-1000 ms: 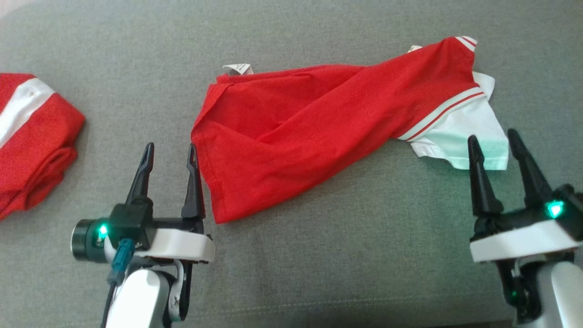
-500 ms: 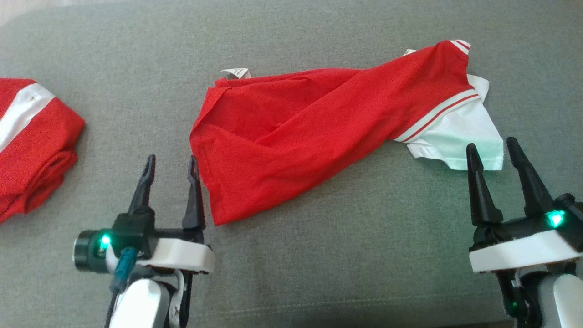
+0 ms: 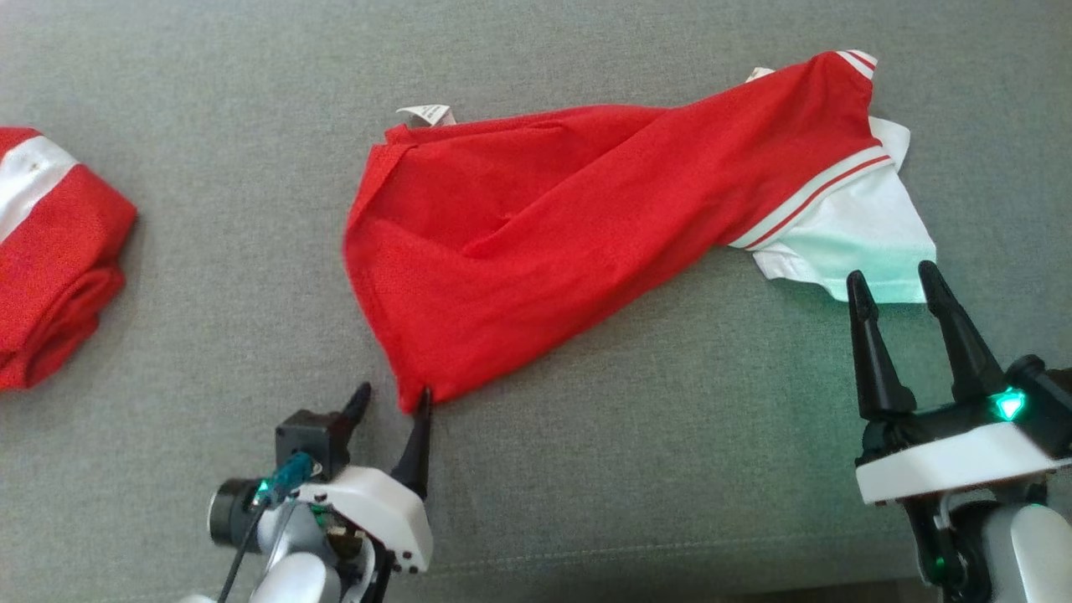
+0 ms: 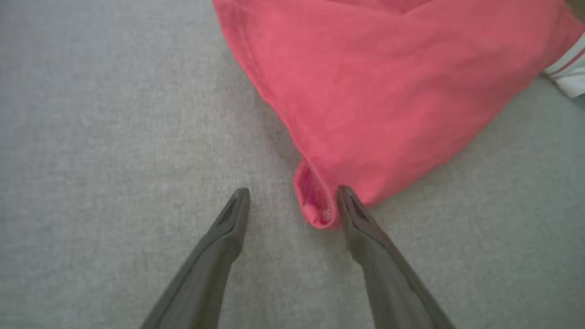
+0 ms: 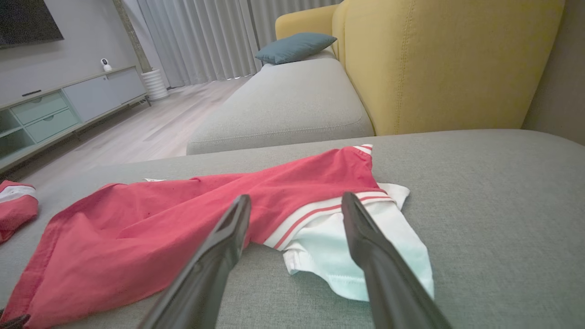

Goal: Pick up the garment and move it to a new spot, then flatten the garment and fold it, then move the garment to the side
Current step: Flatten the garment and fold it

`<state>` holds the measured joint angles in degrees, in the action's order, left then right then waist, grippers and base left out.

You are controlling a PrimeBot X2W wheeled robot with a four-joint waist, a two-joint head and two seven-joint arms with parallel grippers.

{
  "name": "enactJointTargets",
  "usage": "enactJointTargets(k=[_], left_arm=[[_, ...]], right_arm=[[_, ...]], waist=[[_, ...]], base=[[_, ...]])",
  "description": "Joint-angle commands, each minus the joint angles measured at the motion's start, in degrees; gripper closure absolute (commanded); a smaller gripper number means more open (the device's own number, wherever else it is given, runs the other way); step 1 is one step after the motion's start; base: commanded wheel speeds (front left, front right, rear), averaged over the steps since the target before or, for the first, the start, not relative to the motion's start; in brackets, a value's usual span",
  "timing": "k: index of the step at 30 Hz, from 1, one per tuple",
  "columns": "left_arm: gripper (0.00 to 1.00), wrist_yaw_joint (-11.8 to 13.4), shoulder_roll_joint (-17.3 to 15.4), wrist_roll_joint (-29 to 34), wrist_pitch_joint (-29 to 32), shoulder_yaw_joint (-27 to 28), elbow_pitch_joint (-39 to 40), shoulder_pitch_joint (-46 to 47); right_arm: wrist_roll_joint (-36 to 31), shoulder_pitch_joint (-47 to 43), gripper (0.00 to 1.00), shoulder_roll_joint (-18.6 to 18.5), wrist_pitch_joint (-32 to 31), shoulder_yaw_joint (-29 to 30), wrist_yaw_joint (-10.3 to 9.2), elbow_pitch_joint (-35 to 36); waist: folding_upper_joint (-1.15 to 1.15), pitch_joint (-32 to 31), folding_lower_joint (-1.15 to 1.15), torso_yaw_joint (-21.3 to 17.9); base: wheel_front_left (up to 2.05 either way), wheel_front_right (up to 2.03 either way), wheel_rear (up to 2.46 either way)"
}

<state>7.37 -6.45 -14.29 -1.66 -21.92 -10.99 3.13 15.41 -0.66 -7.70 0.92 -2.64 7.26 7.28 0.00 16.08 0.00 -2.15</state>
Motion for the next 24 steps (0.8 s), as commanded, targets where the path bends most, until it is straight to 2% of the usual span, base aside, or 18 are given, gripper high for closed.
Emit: enactJointTargets(k=[1, 5, 6, 7, 8, 17, 24], left_arm=[[0.0, -0.2, 0.0, -0.3, 0.2, 1.5, 1.3, 0.8], [0.0, -1.1, 0.2, -1.5, 1.3, 1.1, 0.0, 1.4], [0.16, -1.7, 0.3, -2.1, 1.5, 1.0, -0.6, 1.9], [0.81, -1.9, 0.2, -2.2, 1.6, 1.0, -0.9, 2.1], [1.0, -2.1, 0.2, -2.3, 1.6, 0.9, -1.1, 2.3], [1.0, -1.7, -0.3, -1.3, 0.0, 0.4, -0.8, 4.4], [1.0, -1.2, -0.6, -0.5, -1.1, 0.5, 0.1, 6.9]], right_arm=[[0.4, 0.9, 0.0, -0.1, -0.1, -1.0, 0.23, 1.6], [0.9, 1.2, 0.0, -0.2, -0.2, -0.7, 0.23, 0.6], [1.2, 1.4, 0.0, -0.4, -0.6, -0.1, 0.23, -0.2], [1.3, 1.4, 0.0, -0.6, -0.9, 0.4, 0.23, -0.8], [1.3, 1.4, 0.0, -0.9, -1.4, 0.9, 0.23, -1.6], [3.6, 4.0, 0.0, -5.4, -5.8, 6.4, 0.23, -9.9], [6.1, 8.8, 0.0, -8.4, -9.1, 6.0, 0.23, -14.2]], waist=[[0.0, 0.2, 0.0, -0.1], [0.0, 0.7, 0.0, -0.1], [0.0, 0.8, 0.0, -0.2], [0.0, 0.9, 0.0, -0.3], [0.0, 1.0, 0.0, -0.3], [0.0, 3.0, 0.0, -0.3], [0.0, 5.9, 0.0, 0.5]], base=[[0.0, 0.0, 0.0], [0.0, 0.0, 0.0], [0.0, 0.0, 0.0], [0.0, 0.0, 0.0], [0.0, 0.0, 0.0], [0.0, 0.0, 0.0], [0.0, 0.0, 0.0]])
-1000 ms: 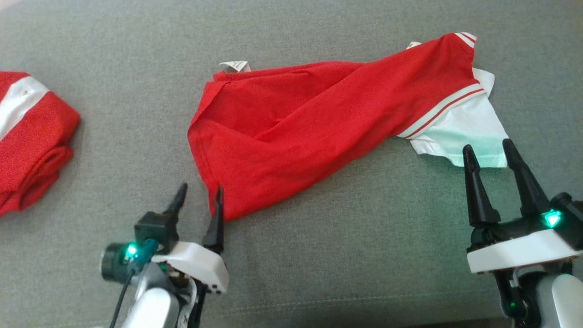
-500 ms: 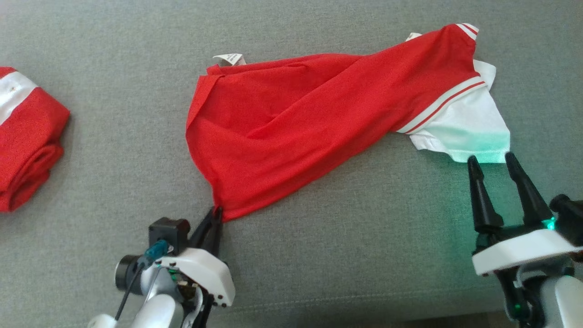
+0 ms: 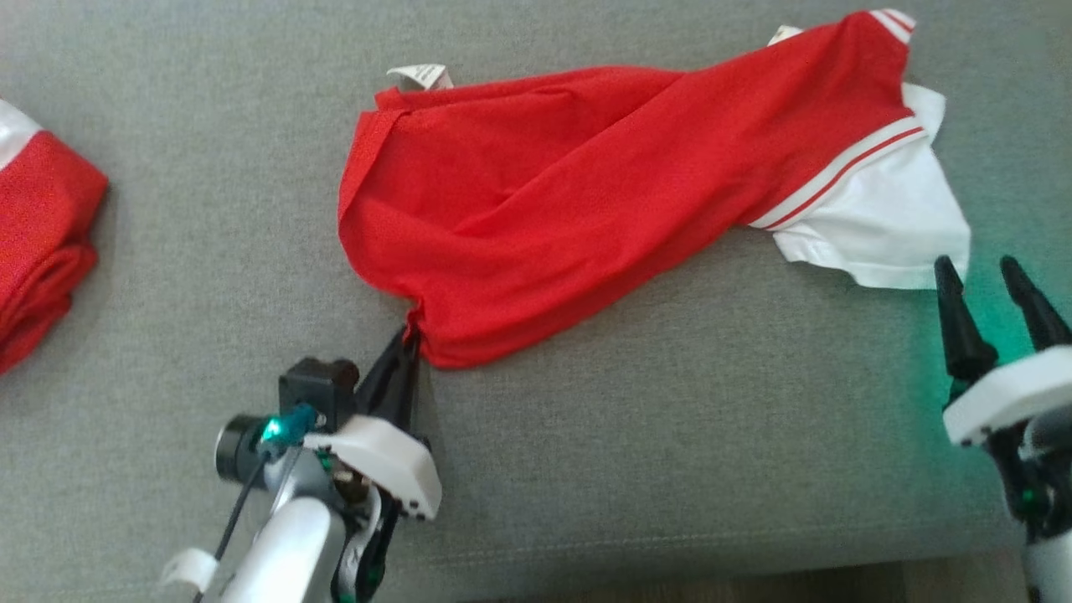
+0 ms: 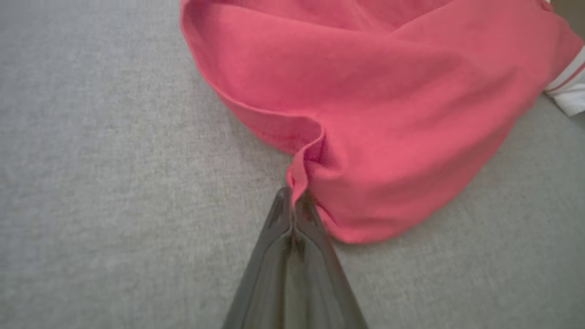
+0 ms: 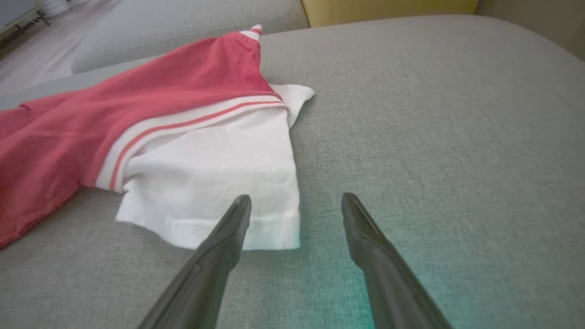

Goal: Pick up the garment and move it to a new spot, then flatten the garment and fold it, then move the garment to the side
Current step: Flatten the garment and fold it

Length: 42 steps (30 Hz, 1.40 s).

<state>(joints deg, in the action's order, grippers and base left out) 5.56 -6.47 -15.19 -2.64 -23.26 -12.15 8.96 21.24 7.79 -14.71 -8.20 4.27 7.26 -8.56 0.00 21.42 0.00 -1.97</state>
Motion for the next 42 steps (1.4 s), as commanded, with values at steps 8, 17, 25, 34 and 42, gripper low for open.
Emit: enactJointTargets(k=[8, 17, 25, 34, 42], left_arm=[[1.0, 1.0, -0.8, 0.8, -1.3, 1.8, 1.3, 3.0], [1.0, 1.6, -1.4, 0.8, -5.2, 2.7, 2.7, 3.6], [1.0, 3.8, -3.1, 1.7, -8.8, 4.8, 11.7, 2.4], [1.0, 4.8, -7.5, 3.8, -8.6, 8.7, 27.8, 6.7], [1.0, 3.5, -11.5, 3.9, -1.8, 12.5, 37.6, 18.9]], right_arm=[[5.0, 4.0, 0.0, -4.8, -6.4, -5.3, 0.23, -2.7], [7.7, 3.9, 1.0, -6.0, -4.3, -6.3, 0.23, -1.3], [7.3, -1.3, 1.0, -5.7, 2.9, -1.1, 0.23, 9.7], [2.7, 2.2, 1.0, -8.3, 6.0, 4.9, 0.23, 28.3], [2.6, 16.6, 1.0, -12.8, 1.0, 8.7, 0.23, 38.6]], waist=[[0.0, 2.6, 0.0, 1.0], [0.0, 1.8, 0.0, 0.9], [0.0, -1.7, 0.0, 0.7], [0.0, -7.9, 0.0, -0.5], [0.0, -12.4, 0.0, -1.3]], base=[[0.0, 0.0, 0.0], [0.0, 0.0, 0.0], [0.0, 0.0, 0.0], [0.0, 0.0, 0.0], [0.0, 0.0, 0.0]])
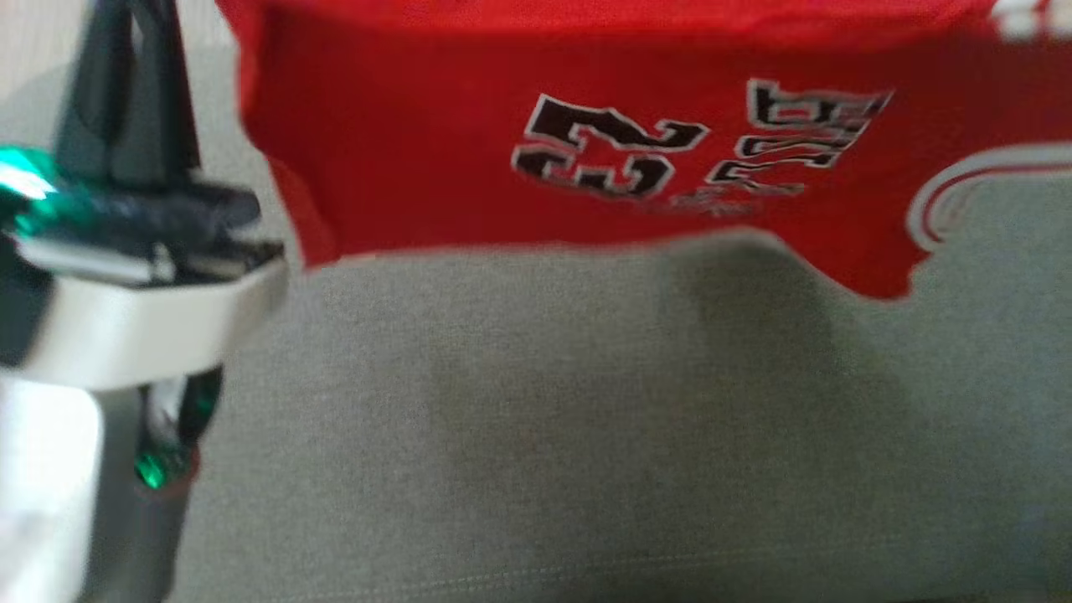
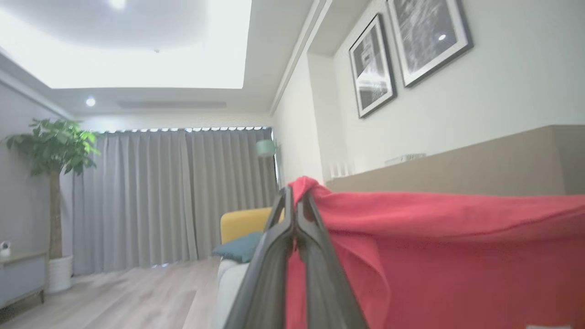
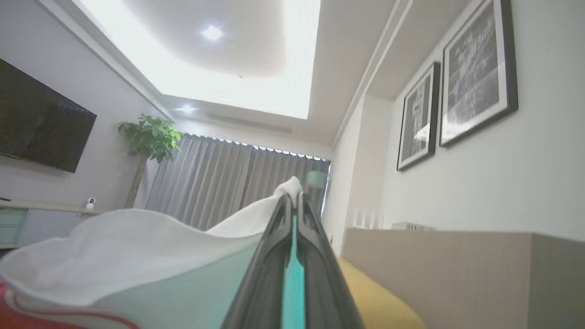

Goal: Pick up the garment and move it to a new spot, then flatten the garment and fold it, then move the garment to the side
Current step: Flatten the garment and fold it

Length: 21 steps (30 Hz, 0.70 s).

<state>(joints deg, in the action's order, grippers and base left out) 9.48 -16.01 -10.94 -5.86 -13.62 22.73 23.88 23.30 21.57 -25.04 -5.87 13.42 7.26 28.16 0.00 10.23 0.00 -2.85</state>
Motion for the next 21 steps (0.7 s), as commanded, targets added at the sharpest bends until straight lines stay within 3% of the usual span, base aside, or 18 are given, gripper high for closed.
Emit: enactJointTargets(k=[1, 6, 11, 16, 21], left_arm=[[1.0, -0.4, -2.0, -0.3, 1.4, 2.8, 2.7, 4.0], [1.0, -1.4, -3.1, -1.2, 6.4, 3.4, 3.5, 10.6], [1.0, -2.6, -2.6, -3.7, 8.9, 3.2, -1.6, 15.4], [1.0, -4.3, 0.1, -6.5, 7.5, 2.4, -13.9, 23.1], [1.0, -5.7, 3.2, -7.8, 2.0, 2.7, -30.9, 34.8]], right_arm=[[0.5, 2.8, 1.0, -2.5, -1.3, -0.4, 0.23, 1.9], [3.5, 10.4, 1.0, -4.1, -4.3, -1.4, 0.23, 0.2], [6.3, 15.0, 1.0, -4.6, -5.7, -4.4, 0.23, -6.1], [9.3, 22.5, 1.0, -4.5, -3.9, -10.4, 0.23, -16.5], [10.8, 35.9, 1.0, -2.8, 0.5, -17.4, 0.23, -30.4]], waist=[[0.0, -1.2, 0.0, -0.4], [0.0, -1.9, 0.0, -0.6], [0.0, -0.6, 0.0, -0.4], [0.0, 2.9, 0.0, 0.2], [0.0, 5.6, 0.0, 0.4]], base=[[0.0, 0.0, 0.0], [0.0, 0.0, 0.0], [0.0, 0.0, 0.0], [0.0, 0.0, 0.0], [0.0, 0.0, 0.0]])
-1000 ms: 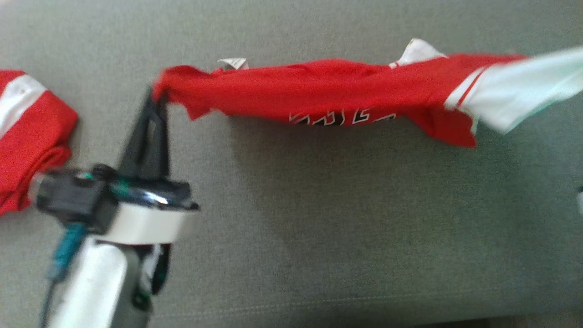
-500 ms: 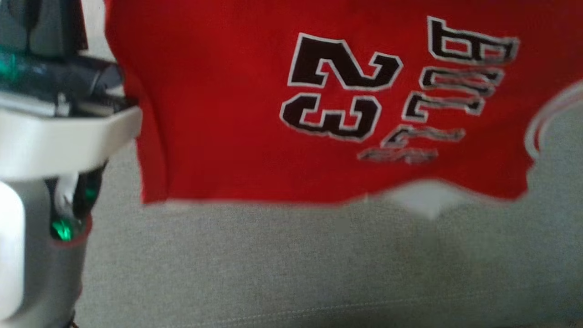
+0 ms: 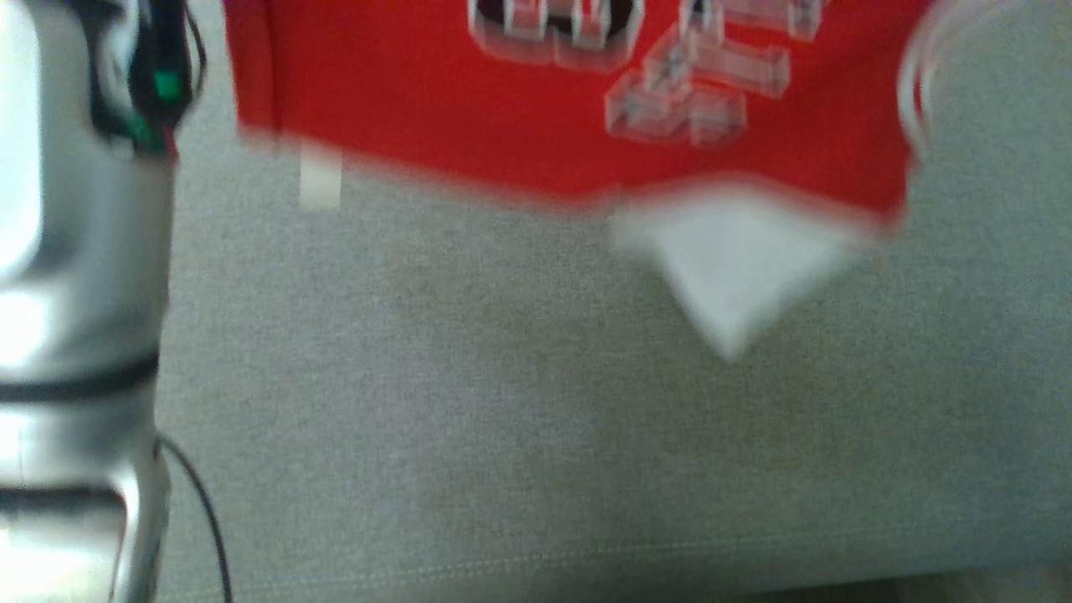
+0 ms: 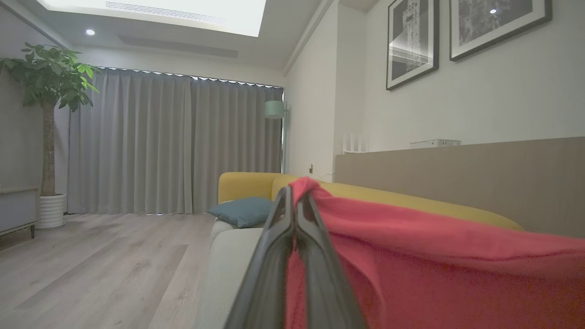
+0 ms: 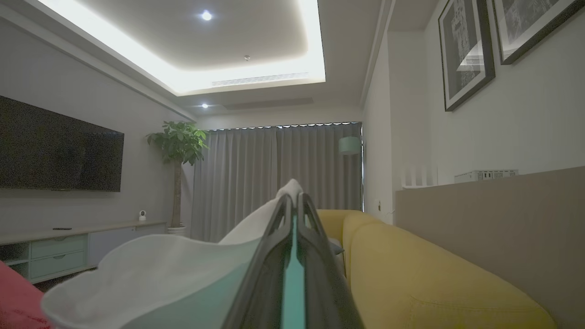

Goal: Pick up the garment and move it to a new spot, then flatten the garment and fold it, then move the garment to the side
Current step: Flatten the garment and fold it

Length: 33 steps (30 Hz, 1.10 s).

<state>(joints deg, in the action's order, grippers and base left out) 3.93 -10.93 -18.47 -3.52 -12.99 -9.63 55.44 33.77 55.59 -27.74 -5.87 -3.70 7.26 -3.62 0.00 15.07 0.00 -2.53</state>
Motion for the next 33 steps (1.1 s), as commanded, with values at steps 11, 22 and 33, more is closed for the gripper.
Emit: enactJointTargets(k=[11, 22, 33], left_arm=[[1.0, -3.4, 2.1, -1.2, -10.3, 2.0, -37.0, 15.3], [1.0, -5.2, 6.5, -5.1, -11.4, 3.3, -57.5, 7.0], [1.0, -5.5, 5.4, -5.4, -11.5, 7.6, -47.6, -8.5]], right_arm=[[3.6, 15.7, 1.0, 11.3, 9.3, -15.3, 0.23, -33.3], [11.8, 3.8, 1.0, 16.0, 14.6, -25.8, 0.23, -48.6], [17.8, -14.5, 1.0, 7.0, 20.2, -29.1, 0.23, -33.3]], waist=[[0.0, 4.5, 0.0, -2.1], [0.0, 9.1, 0.0, -1.8], [0.0, 5.5, 0.0, -2.4]], base=[[0.0, 0.0, 0.0], [0.0, 0.0, 0.0], [0.0, 0.0, 0.0]])
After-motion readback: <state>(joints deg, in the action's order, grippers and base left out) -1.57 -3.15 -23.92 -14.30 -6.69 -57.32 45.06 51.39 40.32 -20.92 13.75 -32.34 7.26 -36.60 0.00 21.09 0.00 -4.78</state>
